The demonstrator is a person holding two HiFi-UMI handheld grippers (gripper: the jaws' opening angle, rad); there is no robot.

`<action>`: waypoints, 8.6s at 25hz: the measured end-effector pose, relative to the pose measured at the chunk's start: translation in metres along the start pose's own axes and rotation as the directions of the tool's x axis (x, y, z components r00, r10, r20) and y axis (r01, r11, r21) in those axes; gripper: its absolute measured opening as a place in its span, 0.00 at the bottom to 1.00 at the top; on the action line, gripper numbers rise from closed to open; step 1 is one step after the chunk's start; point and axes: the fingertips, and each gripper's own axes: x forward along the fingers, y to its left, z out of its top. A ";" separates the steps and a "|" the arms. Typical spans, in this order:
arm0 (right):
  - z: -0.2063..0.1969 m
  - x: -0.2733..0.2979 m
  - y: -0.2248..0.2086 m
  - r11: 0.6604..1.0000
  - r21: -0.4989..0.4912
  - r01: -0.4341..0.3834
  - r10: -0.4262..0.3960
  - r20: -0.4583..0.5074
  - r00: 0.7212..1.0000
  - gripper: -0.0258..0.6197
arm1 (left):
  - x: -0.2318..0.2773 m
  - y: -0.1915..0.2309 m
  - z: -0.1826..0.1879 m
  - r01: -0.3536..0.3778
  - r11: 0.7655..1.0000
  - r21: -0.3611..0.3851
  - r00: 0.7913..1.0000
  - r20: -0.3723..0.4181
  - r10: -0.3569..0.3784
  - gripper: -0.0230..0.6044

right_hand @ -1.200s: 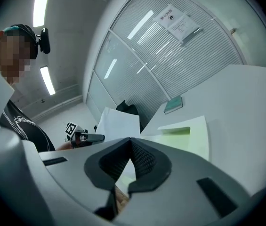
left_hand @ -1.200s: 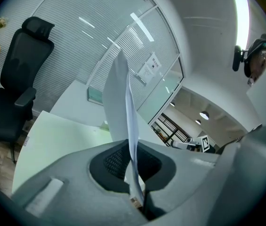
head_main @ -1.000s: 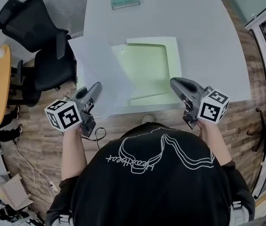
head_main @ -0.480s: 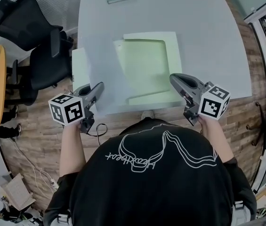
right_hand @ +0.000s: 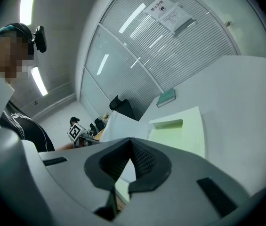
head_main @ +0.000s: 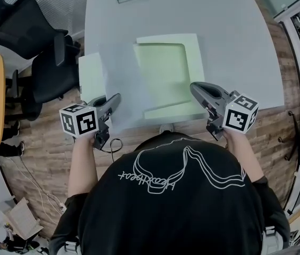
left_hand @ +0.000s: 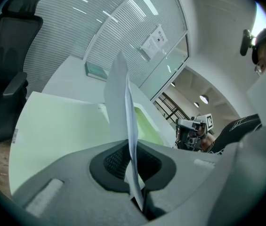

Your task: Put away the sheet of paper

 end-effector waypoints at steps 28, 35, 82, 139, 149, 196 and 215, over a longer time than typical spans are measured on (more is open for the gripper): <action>-0.009 -0.014 -0.008 0.997 0.038 0.070 -0.071 0.025 0.997 0.05 | 0.053 0.011 -0.002 0.120 0.973 -0.196 0.992 -0.011 -0.125 0.05; -0.012 -0.031 -0.015 0.994 0.054 0.091 -0.094 0.038 0.995 0.05 | 0.067 0.006 -0.004 0.117 0.972 -0.206 0.992 -0.020 -0.123 0.05; -0.015 -0.069 -0.035 0.983 0.102 0.154 -0.161 0.065 0.985 0.05 | 0.160 -0.022 -0.016 0.196 0.918 -0.345 0.964 -0.101 -0.244 0.05; 0.015 -0.118 0.067 0.968 -0.222 -0.118 0.125 0.018 0.992 0.05 | 0.039 -0.232 0.021 0.128 0.924 0.361 0.959 0.193 -0.208 0.17; 0.000 -0.163 0.113 0.917 -0.356 -0.179 0.192 0.002 0.981 0.05 | 0.019 -0.329 -0.014 0.173 0.847 0.502 0.936 0.183 -0.300 0.05; -0.038 -0.242 0.190 0.861 -0.464 -0.207 0.261 0.054 0.964 0.05 | -0.026 -0.410 -0.075 0.081 0.805 0.587 0.910 0.286 -0.300 0.05; -0.040 -0.244 0.195 0.852 -0.476 -0.219 0.271 0.043 0.962 0.05 | -0.027 -0.413 -0.077 0.060 0.808 0.586 0.912 0.296 -0.283 0.05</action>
